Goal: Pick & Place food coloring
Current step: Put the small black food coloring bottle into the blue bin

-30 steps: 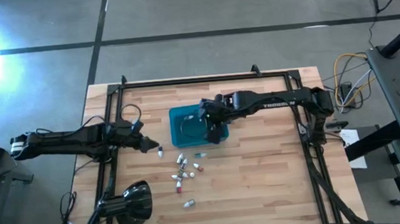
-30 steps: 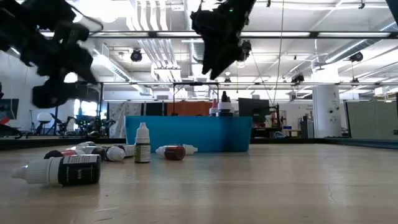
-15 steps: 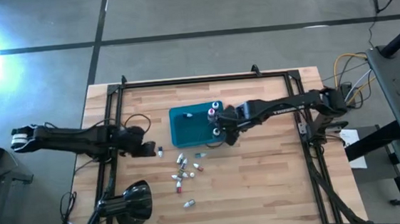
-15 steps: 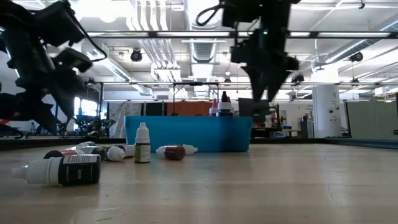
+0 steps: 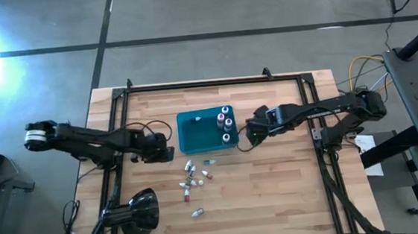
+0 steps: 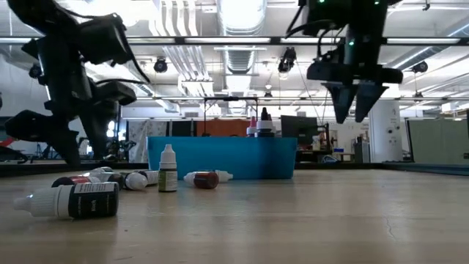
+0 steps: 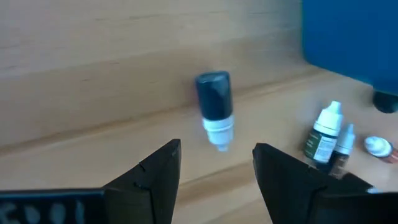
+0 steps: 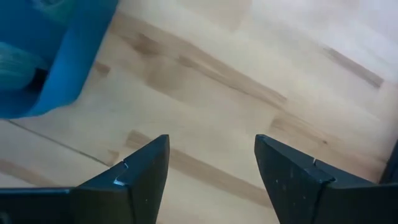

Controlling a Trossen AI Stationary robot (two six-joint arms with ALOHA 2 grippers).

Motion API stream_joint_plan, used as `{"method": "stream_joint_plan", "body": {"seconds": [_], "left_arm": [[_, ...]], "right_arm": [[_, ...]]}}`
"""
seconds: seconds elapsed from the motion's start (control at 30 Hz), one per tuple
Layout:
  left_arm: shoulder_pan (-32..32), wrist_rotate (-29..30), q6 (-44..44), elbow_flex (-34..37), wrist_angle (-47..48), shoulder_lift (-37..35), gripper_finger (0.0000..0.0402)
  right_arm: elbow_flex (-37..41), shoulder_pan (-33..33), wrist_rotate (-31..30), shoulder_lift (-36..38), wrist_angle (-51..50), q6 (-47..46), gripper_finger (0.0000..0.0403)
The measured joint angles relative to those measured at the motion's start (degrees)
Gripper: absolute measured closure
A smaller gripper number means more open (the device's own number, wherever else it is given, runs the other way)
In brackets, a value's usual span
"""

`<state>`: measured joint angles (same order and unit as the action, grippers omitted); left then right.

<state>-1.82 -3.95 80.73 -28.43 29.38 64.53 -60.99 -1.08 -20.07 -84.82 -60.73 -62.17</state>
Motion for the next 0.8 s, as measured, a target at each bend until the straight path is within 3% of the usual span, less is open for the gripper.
{"method": "stream_joint_plan", "body": {"seconds": [0.37, 0.8], "left_arm": [[0.2, 2.8, 0.5, -1.3, -0.7, 7.8, 0.0228], [0.0, 9.7, -0.5, -3.1, -1.5, 9.9, 0.0292]], "right_arm": [[7.9, 0.1, -3.0, 10.3, 0.3, -4.7, 0.0175], [10.3, 0.1, -3.1, 10.8, 2.6, -1.1, 0.0175]]}}
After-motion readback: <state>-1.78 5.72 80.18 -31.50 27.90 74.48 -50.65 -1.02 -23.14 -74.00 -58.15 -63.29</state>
